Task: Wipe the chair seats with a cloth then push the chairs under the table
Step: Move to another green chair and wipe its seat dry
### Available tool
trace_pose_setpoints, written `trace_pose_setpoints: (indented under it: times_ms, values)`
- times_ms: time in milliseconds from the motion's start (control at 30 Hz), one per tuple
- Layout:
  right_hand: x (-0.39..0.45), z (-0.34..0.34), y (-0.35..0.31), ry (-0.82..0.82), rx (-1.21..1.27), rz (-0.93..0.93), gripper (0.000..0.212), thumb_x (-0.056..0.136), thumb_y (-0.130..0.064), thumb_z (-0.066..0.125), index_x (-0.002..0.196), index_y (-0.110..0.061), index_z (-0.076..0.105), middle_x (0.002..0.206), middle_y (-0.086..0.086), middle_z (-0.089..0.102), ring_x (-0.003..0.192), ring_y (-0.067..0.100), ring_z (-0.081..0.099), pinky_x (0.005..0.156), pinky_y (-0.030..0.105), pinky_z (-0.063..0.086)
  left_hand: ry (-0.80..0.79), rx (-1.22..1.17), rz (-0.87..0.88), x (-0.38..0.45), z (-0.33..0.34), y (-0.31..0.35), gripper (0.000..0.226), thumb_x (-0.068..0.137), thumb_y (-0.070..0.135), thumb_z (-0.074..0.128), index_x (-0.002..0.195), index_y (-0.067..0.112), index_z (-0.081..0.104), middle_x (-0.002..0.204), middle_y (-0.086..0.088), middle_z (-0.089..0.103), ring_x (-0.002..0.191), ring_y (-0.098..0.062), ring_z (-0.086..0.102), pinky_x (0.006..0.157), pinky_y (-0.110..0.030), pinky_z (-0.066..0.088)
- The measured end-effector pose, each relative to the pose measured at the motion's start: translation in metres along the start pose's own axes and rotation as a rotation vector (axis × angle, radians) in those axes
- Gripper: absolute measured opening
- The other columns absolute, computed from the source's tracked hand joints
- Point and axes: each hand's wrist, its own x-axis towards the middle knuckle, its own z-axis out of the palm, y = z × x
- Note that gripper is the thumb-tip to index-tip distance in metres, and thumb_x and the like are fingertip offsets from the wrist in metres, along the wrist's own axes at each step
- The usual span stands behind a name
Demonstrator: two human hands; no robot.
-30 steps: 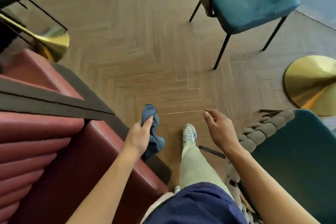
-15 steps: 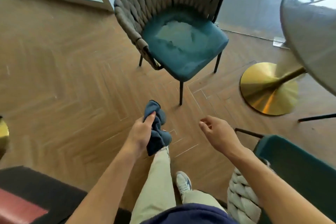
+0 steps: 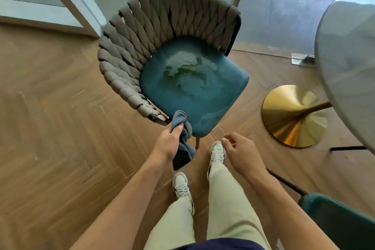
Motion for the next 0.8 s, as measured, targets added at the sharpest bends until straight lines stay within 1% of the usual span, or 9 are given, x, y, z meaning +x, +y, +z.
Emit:
trace_pose_setpoints:
  times_ms: [67, 133, 267, 367, 433, 500, 600, 700, 800]
  values:
    - [0.035, 0.001, -0.008, -0.015, 0.008, 0.003, 0.025, 0.096, -0.039, 0.049, 0.108, -0.024, 0.066, 0.105, -0.005, 0.070, 0.087, 0.011, 0.062, 0.078, 0.034, 0.056, 0.025, -0.026, -0.036, 0.031, 0.007, 0.021, 0.029, 0.101, 0.028, 0.044, 0.086, 0.012, 0.064, 0.087, -0.008, 0.066, 0.083, -0.020, 0.062, 0.073, -0.027, 0.050]
    - [0.070, -0.004, -0.015, -0.042, 0.013, 0.011, 0.027, 0.096, -0.041, 0.048, 0.108, -0.025, 0.066, 0.106, -0.005, 0.070, 0.089, 0.013, 0.062, 0.082, 0.038, 0.056, 0.059, -0.054, -0.091, 0.062, 0.012, 0.038, 0.026, 0.101, 0.030, 0.044, 0.096, 0.012, 0.062, 0.097, -0.009, 0.065, 0.092, -0.022, 0.061, 0.084, -0.031, 0.050]
    - [0.147, -0.028, -0.024, -0.114, -0.017, 0.006, 0.030, 0.097, -0.041, 0.046, 0.111, -0.023, 0.066, 0.105, -0.005, 0.069, 0.091, 0.013, 0.060, 0.082, 0.033, 0.052, 0.156, -0.121, -0.252, 0.132, 0.018, 0.061, 0.030, 0.101, 0.037, 0.043, 0.108, 0.013, 0.058, 0.109, -0.007, 0.061, 0.102, -0.024, 0.057, 0.099, -0.036, 0.047]
    - [0.213, -0.037, -0.032, -0.204, -0.074, 0.001, 0.030, 0.096, -0.042, 0.047, 0.110, -0.022, 0.065, 0.103, -0.004, 0.069, 0.095, 0.017, 0.062, 0.083, 0.034, 0.050, 0.317, -0.163, -0.343, 0.185, 0.004, 0.080, 0.049, 0.099, 0.046, 0.043, 0.123, 0.006, 0.057, 0.121, -0.009, 0.060, 0.110, -0.028, 0.057, 0.103, -0.040, 0.045]
    - [0.260, -0.035, -0.043, -0.246, -0.103, -0.003, 0.033, 0.095, -0.042, 0.048, 0.115, -0.021, 0.064, 0.106, -0.002, 0.069, 0.101, 0.020, 0.062, 0.086, 0.035, 0.049, 0.468, -0.099, -0.347, 0.221, -0.017, 0.090, 0.057, 0.098, 0.047, 0.043, 0.128, -0.001, 0.054, 0.125, -0.011, 0.058, 0.116, -0.031, 0.055, 0.103, -0.039, 0.044]
    - [0.306, -0.031, -0.054, -0.255, -0.129, -0.008, 0.037, 0.094, -0.044, 0.048, 0.119, -0.021, 0.063, 0.110, 0.000, 0.068, 0.103, 0.022, 0.062, 0.087, 0.034, 0.049, 0.585, -0.006, -0.315, 0.248, -0.040, 0.100, 0.058, 0.100, 0.044, 0.041, 0.129, -0.005, 0.053, 0.130, -0.022, 0.056, 0.120, -0.035, 0.053, 0.102, -0.039, 0.041]
    - [0.369, -0.021, -0.057, -0.216, -0.148, 0.004, 0.039, 0.093, -0.047, 0.046, 0.120, -0.023, 0.061, 0.113, 0.001, 0.067, 0.095, 0.023, 0.062, 0.085, 0.035, 0.050, 0.721, 0.166, -0.258, 0.291, -0.061, 0.105, 0.053, 0.102, 0.039, 0.035, 0.130, -0.003, 0.052, 0.133, -0.027, 0.053, 0.122, -0.040, 0.050, 0.099, -0.040, 0.038]
    - [0.425, -0.005, -0.039, -0.156, -0.156, 0.039, 0.043, 0.094, -0.045, 0.046, 0.127, -0.020, 0.057, 0.122, 0.006, 0.063, 0.106, 0.027, 0.059, 0.081, 0.034, 0.042, 0.768, 0.297, -0.234, 0.355, -0.057, 0.092, 0.047, 0.103, 0.033, 0.033, 0.134, 0.003, 0.050, 0.135, -0.025, 0.052, 0.123, -0.041, 0.048, 0.097, -0.040, 0.037]
    - [0.466, 0.007, -0.011, -0.066, -0.179, 0.114, 0.047, 0.094, -0.043, 0.047, 0.132, -0.016, 0.054, 0.135, 0.016, 0.053, 0.123, 0.036, 0.049, 0.093, 0.041, 0.041, 0.799, 0.488, -0.277, 0.417, -0.036, 0.070, 0.044, 0.101, 0.034, 0.030, 0.136, 0.014, 0.049, 0.139, -0.012, 0.052, 0.124, -0.038, 0.044, 0.099, -0.042, 0.035]
